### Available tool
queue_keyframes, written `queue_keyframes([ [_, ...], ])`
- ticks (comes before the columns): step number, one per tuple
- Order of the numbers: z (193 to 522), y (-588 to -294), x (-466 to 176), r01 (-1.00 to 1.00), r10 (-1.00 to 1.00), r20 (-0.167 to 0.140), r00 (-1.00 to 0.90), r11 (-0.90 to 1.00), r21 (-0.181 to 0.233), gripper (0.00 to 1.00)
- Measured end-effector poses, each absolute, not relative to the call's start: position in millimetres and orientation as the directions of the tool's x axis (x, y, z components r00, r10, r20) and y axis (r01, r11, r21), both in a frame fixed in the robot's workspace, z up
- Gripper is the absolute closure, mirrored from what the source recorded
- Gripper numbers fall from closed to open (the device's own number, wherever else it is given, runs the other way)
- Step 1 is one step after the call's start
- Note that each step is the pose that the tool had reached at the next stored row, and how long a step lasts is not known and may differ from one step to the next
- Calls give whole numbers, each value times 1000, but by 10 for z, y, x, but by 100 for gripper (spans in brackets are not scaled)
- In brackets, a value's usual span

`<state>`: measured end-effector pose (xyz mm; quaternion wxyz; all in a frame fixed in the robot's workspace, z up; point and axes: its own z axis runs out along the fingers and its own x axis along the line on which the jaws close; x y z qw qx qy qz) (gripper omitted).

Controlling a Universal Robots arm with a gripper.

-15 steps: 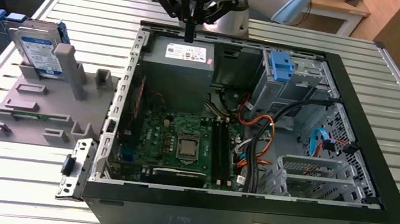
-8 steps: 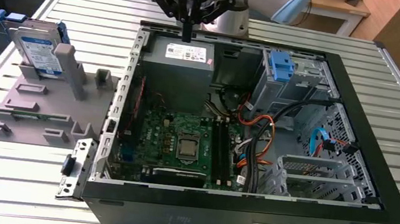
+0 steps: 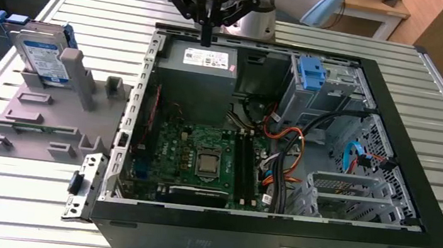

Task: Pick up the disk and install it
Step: 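Reach for the disk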

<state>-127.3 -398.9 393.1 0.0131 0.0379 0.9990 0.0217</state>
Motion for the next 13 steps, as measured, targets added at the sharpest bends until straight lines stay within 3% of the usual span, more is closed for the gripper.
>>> queue_keyframes([
  [13, 3925, -3976, -1375, 75, 76, -24, -997, 996, 46, 89],
])
